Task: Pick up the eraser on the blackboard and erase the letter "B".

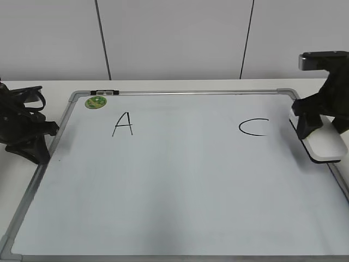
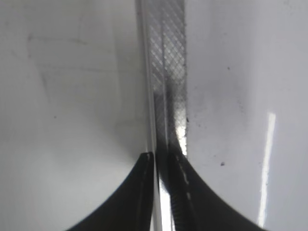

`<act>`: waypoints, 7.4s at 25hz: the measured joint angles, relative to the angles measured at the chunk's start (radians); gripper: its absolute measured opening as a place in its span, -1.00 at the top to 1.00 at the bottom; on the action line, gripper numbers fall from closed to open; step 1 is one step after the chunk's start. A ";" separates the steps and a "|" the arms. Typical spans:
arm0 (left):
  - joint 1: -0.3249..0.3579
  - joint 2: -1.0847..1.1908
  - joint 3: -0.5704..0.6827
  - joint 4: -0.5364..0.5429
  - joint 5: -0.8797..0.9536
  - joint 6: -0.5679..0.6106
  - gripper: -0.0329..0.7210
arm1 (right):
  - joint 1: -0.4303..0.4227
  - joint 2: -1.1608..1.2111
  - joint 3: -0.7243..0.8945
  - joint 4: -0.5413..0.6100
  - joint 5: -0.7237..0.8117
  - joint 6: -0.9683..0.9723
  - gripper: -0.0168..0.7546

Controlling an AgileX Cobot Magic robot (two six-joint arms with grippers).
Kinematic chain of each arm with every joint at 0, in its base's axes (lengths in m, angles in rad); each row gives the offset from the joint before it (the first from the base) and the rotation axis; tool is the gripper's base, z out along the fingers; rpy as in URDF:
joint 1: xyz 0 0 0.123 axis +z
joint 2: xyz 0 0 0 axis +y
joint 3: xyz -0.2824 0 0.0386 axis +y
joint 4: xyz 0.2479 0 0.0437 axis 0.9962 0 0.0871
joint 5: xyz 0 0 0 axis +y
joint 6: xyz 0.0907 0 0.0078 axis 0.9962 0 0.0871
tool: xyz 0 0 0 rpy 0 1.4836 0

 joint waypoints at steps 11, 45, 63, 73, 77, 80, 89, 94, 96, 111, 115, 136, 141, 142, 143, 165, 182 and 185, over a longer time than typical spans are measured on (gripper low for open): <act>0.000 0.011 -0.031 0.012 0.015 0.000 0.72 | -0.050 0.054 0.000 -0.036 -0.020 0.030 -0.48; 0.000 0.011 -0.039 0.025 0.020 0.000 0.41 | -0.051 0.127 -0.147 0.006 0.081 -0.014 -0.60; 0.000 -0.017 -0.151 0.034 0.126 0.000 -0.47 | -0.051 0.014 -0.219 0.038 0.187 -0.067 -0.58; 0.000 -0.226 -0.249 0.073 0.343 -0.052 -0.47 | -0.038 -0.179 -0.219 0.046 0.280 -0.087 -0.58; 0.000 -0.321 -0.249 0.114 0.371 -0.088 -0.47 | -0.036 -0.271 -0.219 0.047 0.311 -0.093 -0.58; 0.000 -0.403 -0.249 0.118 0.377 -0.111 -0.47 | -0.036 -0.358 -0.219 0.049 0.333 -0.094 -0.58; 0.000 -0.761 -0.190 0.116 0.389 -0.124 -0.47 | -0.036 -0.602 -0.219 0.082 0.356 -0.094 -0.58; 0.000 -1.017 -0.037 0.116 0.399 -0.126 -0.47 | -0.036 -0.763 -0.176 0.098 0.358 -0.094 -0.58; 0.000 -1.103 0.044 0.116 0.403 -0.126 -0.47 | -0.036 -0.840 -0.112 0.115 0.359 -0.094 -0.58; 0.000 -1.572 0.583 0.108 0.414 -0.132 -0.39 | -0.036 -1.435 0.494 0.012 0.362 -0.044 -0.58; 0.000 -1.650 0.695 0.117 0.414 -0.132 -0.32 | -0.036 -1.512 0.600 -0.057 0.360 -0.009 -0.58; 0.000 -1.769 0.812 0.195 0.252 -0.132 -0.29 | -0.036 -1.545 0.782 -0.068 0.236 0.009 -0.58; 0.000 -1.769 0.812 0.193 0.246 -0.132 -0.29 | -0.036 -1.545 0.782 -0.068 0.235 0.009 -0.58; 0.000 -1.769 0.812 0.193 0.246 -0.132 -0.29 | -0.036 -1.545 0.782 -0.068 0.235 0.009 -0.58; 0.000 -1.769 0.812 0.193 0.246 -0.132 -0.29 | -0.036 -1.545 0.782 -0.068 0.235 0.009 -0.58; 0.010 -1.966 0.812 0.191 0.246 -0.132 -0.19 | -0.069 -1.743 0.782 -0.068 0.235 0.011 -0.58; 0.011 -2.060 0.814 0.189 0.252 -0.132 -0.15 | -0.069 -1.840 0.782 -0.073 0.237 0.011 -0.58; 0.011 -2.060 0.814 0.189 0.252 -0.132 -0.15 | -0.069 -1.840 0.782 -0.073 0.237 0.011 -0.58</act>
